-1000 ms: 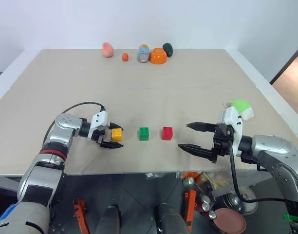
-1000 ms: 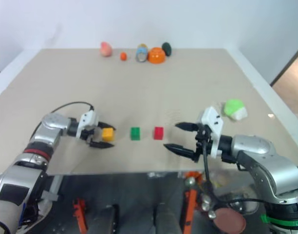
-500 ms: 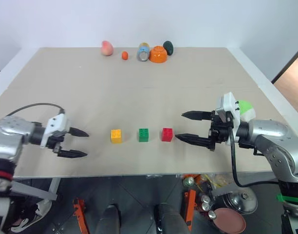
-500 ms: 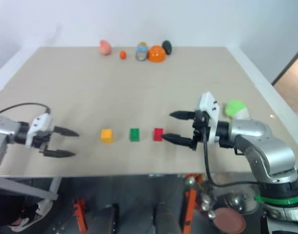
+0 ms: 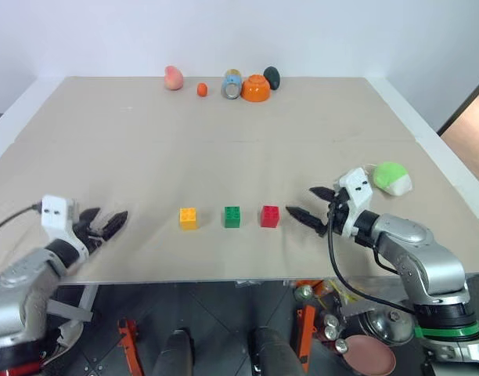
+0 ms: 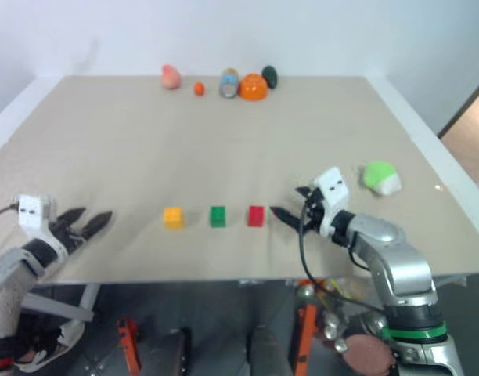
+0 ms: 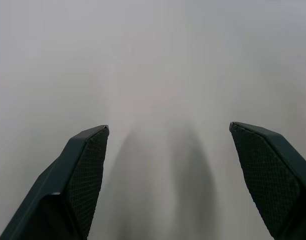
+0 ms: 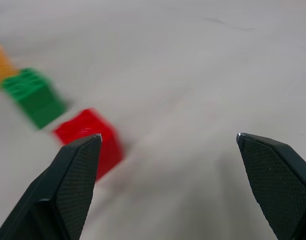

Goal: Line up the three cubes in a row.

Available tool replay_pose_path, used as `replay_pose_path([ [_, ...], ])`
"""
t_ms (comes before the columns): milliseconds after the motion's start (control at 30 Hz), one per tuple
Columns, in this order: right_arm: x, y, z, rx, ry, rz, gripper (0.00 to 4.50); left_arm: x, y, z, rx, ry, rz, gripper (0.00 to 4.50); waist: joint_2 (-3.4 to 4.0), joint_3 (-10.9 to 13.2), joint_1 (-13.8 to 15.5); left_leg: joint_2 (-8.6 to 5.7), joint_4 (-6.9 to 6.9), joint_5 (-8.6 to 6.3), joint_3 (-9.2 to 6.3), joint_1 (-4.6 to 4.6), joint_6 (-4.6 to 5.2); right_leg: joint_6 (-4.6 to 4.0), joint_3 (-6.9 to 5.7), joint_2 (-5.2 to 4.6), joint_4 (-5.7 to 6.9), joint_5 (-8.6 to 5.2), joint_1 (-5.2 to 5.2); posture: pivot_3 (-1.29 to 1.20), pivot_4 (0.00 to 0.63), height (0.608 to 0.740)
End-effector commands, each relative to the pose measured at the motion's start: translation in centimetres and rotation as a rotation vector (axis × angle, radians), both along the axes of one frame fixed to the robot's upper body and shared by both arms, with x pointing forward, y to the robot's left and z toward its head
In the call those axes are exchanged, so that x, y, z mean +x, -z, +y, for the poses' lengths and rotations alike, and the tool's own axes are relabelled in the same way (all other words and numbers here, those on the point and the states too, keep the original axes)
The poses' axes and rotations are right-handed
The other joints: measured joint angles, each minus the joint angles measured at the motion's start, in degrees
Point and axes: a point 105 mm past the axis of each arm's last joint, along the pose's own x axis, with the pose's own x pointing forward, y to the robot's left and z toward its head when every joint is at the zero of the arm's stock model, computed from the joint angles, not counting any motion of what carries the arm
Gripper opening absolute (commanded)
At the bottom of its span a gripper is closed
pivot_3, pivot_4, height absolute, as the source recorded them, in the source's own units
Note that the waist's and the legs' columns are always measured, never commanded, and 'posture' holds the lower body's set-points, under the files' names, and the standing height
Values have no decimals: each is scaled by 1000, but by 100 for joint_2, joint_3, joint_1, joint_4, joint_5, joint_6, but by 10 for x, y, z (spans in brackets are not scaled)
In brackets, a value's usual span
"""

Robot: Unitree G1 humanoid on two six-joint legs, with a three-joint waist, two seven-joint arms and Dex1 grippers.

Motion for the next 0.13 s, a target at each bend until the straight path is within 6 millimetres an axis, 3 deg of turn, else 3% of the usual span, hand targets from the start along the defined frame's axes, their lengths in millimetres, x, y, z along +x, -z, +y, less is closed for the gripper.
replay_pose_path([
  [33, 4, -30, -23, 104, 189, -141, 4500, -1, -10, -8, 21, -74, -48, 4000, -2, -1, 7, 0, 0, 0, 0, 2, 0, -4, 0, 0, -1, 3, 3, 0, 150, 738],
  [133, 2, -37, -26, 224, 287, -179, 4500, 2, -11, -10, -5, -110, -63, 4000, -3, -2, 5, -1, 12, 1, 0, 7, 0, -11, 2, 0, -1, 7, 10, 0, 150, 738],
])
